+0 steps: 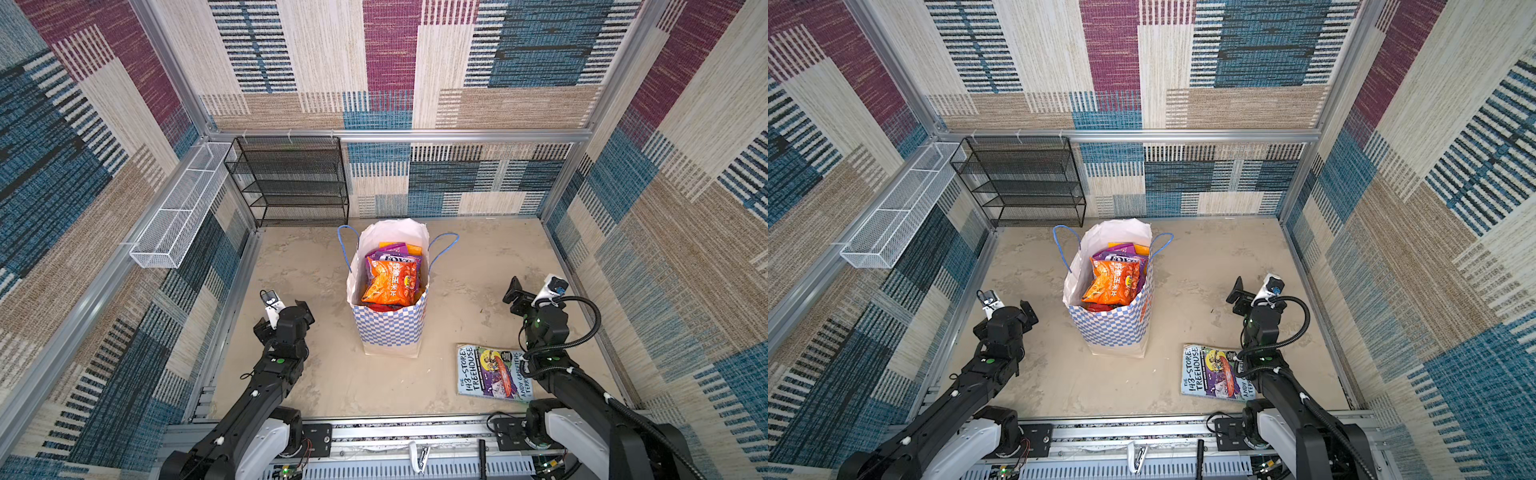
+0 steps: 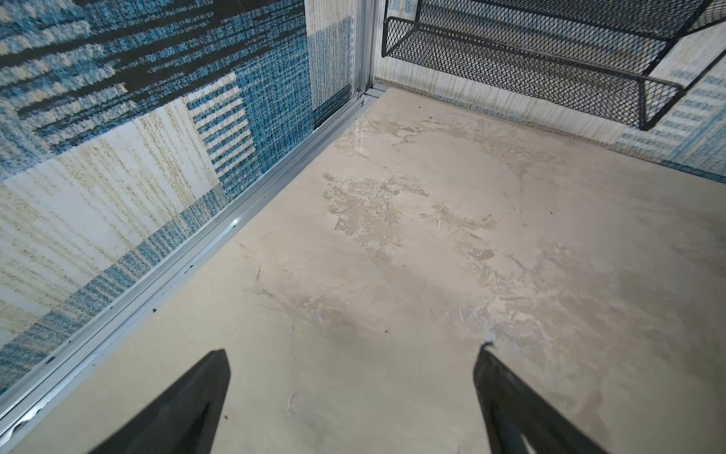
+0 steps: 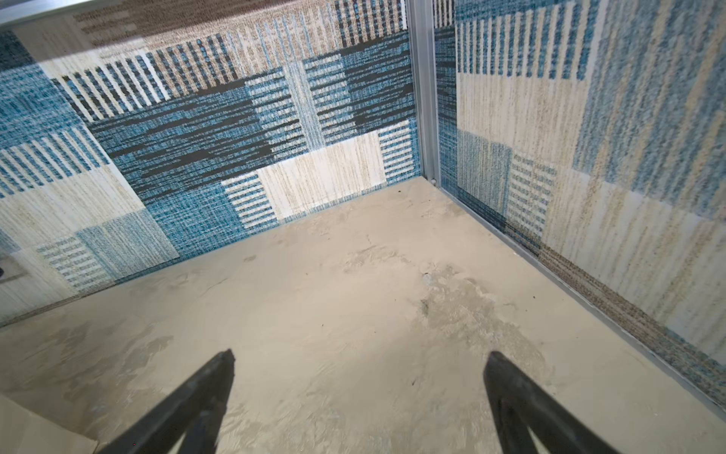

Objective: Place the snacks into the paper bag

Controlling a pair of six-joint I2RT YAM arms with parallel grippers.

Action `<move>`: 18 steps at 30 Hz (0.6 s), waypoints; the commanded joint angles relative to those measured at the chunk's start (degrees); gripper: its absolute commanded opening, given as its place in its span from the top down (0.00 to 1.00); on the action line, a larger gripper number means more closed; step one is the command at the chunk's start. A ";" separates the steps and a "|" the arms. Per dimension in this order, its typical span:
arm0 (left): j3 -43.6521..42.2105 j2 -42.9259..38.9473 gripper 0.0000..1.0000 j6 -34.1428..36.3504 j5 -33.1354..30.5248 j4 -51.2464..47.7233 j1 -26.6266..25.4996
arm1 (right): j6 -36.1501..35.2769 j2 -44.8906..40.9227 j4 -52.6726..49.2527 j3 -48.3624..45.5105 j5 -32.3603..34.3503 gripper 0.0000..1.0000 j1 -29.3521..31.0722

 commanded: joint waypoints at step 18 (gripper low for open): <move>-2.02 22.32 0.00 18.83 12.22 37.65 3.38 | -7.54 22.80 29.75 -0.72 1.07 0.01 -1.05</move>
